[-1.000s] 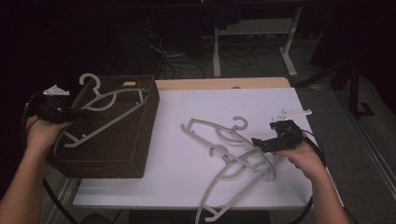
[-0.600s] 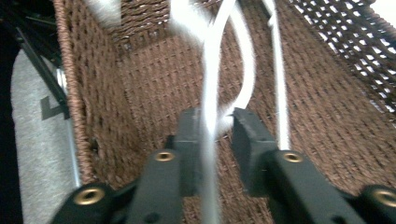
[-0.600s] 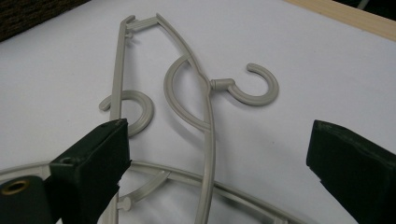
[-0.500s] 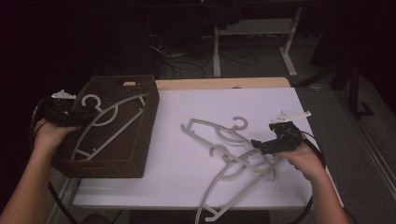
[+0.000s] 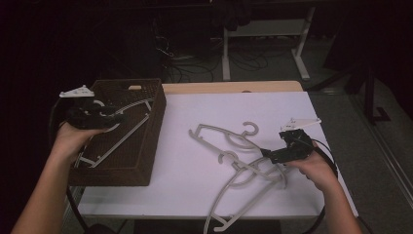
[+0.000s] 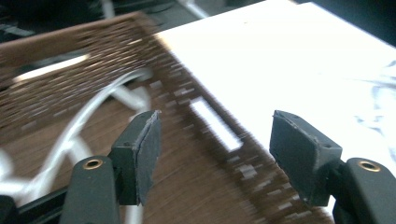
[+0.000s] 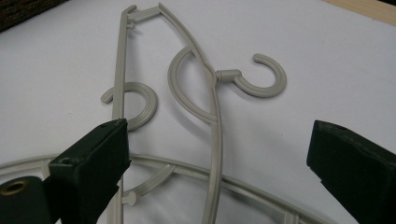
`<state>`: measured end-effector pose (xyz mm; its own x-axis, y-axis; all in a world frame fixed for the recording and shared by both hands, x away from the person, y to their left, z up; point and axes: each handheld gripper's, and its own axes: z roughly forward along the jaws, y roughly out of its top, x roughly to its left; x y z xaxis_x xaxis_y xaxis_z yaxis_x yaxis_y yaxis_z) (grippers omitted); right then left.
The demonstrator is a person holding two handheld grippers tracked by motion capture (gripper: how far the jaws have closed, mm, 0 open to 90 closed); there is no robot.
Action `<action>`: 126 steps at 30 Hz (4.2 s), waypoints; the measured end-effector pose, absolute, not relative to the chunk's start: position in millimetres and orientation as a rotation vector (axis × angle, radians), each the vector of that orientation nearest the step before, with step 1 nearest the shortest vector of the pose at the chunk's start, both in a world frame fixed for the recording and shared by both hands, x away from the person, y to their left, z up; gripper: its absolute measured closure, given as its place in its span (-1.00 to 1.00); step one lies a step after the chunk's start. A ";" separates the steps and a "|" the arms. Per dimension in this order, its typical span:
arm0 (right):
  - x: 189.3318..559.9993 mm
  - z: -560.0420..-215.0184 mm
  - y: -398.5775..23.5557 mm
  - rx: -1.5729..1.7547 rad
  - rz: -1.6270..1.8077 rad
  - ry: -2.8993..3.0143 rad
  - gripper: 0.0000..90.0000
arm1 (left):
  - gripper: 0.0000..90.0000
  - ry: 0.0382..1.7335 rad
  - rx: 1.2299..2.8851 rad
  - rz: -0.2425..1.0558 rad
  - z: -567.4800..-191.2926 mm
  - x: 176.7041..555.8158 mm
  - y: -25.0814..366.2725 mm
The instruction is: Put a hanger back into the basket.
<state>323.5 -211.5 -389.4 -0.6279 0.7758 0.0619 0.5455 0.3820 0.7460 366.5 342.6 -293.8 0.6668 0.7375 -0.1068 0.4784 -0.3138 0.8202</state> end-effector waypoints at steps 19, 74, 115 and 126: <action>346.9 -405.9 -197.3 1.267 0.978 2.437 -0.40 | -0.42 0.670 1.976 0.157 -315.4 339.9 200.6; 360.3 -401.6 -169.0 0.900 0.986 2.874 0.80 | -0.30 0.574 2.214 0.178 -372.1 361.8 152.3; 350.4 -386.6 -171.4 0.743 1.090 2.879 0.17 | 0.83 0.323 2.390 0.022 -383.3 349.2 141.5; 344.2 -358.6 -191.3 0.844 1.239 2.653 -0.39 | 0.83 0.464 2.383 0.104 -357.4 340.8 151.1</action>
